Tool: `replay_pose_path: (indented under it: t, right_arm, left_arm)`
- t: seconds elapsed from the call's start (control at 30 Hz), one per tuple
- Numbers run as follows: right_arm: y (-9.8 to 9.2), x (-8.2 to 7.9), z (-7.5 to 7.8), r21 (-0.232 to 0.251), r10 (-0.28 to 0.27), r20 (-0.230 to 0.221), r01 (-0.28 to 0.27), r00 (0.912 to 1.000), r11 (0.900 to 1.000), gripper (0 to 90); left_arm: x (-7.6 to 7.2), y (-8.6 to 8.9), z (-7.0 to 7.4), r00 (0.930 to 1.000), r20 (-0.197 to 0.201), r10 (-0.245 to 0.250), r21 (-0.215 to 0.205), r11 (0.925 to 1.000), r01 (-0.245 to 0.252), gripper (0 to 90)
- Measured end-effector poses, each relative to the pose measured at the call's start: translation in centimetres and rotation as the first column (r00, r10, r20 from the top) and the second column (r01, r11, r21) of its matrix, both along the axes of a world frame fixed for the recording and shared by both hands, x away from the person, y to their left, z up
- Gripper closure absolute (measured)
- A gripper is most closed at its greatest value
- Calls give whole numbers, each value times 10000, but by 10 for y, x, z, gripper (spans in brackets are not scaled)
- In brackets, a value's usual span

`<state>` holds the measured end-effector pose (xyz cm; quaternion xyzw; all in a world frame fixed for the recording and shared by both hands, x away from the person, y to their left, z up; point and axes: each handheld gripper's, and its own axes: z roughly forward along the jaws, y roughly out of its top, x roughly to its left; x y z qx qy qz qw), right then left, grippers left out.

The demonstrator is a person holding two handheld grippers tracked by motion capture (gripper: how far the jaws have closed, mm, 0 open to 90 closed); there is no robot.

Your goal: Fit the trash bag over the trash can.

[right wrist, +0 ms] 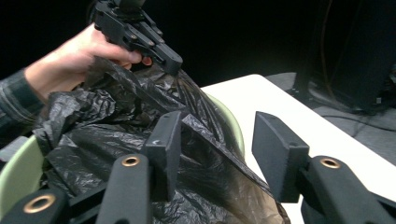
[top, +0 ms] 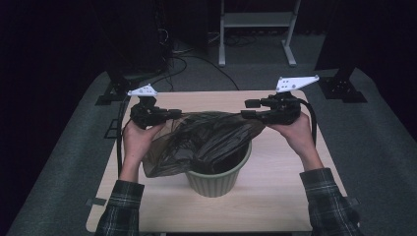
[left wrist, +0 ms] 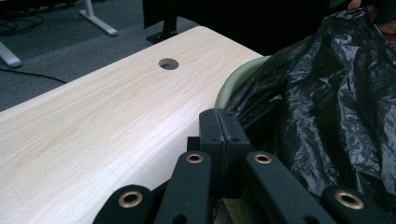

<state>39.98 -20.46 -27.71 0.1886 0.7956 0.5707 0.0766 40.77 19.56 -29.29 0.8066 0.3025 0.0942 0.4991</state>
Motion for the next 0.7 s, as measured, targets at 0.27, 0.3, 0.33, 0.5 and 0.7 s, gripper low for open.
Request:
replay_pose_path:
  t: [0.27, 0.3, 0.33, 0.5, 0.7]
  right_arm:
    - [14, 8, -11, -776, -70, -201, 54, 9998, 9970, 751]
    - [15, 7, -11, -900, -40, -195, 22, 9998, 9959, 828]
    - [15, 5, -11, -943, -2, -131, -10, 9999, 9955, 862]
    - [7, -15, -8, -851, 247, 59, -241, 9997, 9961, 898]
    - [-11, -48, -14, -668, 662, 189, -648, 9976, 9957, 898]
  left_arm:
    - [-1, -1, 1, 10000, -7, -1, -78, 10000, 1, 900]
    - [-1, 0, 1, 10000, 2, -6, -51, 10000, 6, 900]
    - [-1, 1, 2, 10000, -1, -4, -32, 10000, 4, 900]
    - [-1, 4, 3, 10000, 19, 69, 0, 10000, -69, 900]
    - [-2, 8, 2, 9998, 6, 192, 13, 9998, -192, 900]
